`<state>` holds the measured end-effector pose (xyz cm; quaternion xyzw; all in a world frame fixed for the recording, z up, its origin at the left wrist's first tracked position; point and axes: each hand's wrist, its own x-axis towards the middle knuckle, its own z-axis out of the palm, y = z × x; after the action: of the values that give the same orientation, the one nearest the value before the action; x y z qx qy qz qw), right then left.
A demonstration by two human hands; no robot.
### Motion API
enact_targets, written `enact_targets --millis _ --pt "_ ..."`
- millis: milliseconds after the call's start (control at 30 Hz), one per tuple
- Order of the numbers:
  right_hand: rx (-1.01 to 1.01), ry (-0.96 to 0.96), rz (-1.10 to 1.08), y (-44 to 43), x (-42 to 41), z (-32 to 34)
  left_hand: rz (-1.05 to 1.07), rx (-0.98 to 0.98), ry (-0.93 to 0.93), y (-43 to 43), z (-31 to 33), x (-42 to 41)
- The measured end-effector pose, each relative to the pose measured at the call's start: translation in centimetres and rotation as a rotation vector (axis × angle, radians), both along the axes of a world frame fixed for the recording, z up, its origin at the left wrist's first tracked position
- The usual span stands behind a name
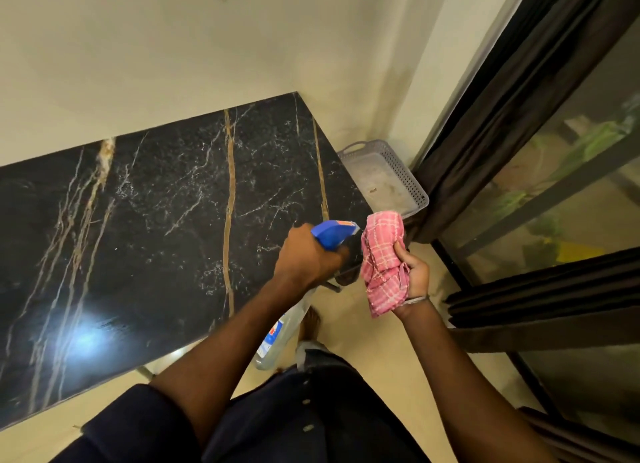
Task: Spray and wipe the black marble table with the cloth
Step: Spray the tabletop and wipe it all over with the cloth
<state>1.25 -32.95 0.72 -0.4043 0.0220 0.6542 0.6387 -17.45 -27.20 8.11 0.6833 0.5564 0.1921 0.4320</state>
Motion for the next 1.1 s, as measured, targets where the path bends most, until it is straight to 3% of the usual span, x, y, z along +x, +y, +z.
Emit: enact_targets --millis 533,600,700,767,867,1100 --pt "-0.089 -0.084 0.012 2.7 0.4 -0.1 0.078 -0.083 0.002 2.1 -1.4 1.7" --pt "-0.133 -0.380 0.032 3.6 1.6 -0.8 0.082 -0.081 -0.011 3.0 -1.5 1.9" --pt "-0.100 -1.509 0.274 3.9 3.8 -3.7 0.094 -0.094 -0.008 4.5 -1.4 2.1" --pt "-0.017 -1.879 0.496 3.8 4.7 -6.1 0.095 -0.101 0.010 5.5 -1.7 2.1" --pt "-0.005 -1.990 0.714 4.2 4.8 -8.1 0.113 -0.120 0.031 7.0 -2.2 1.8" --pt "0.010 -2.052 0.681 10.8 4.3 -8.0 0.228 -0.205 0.024 11.6 -3.0 0.6"
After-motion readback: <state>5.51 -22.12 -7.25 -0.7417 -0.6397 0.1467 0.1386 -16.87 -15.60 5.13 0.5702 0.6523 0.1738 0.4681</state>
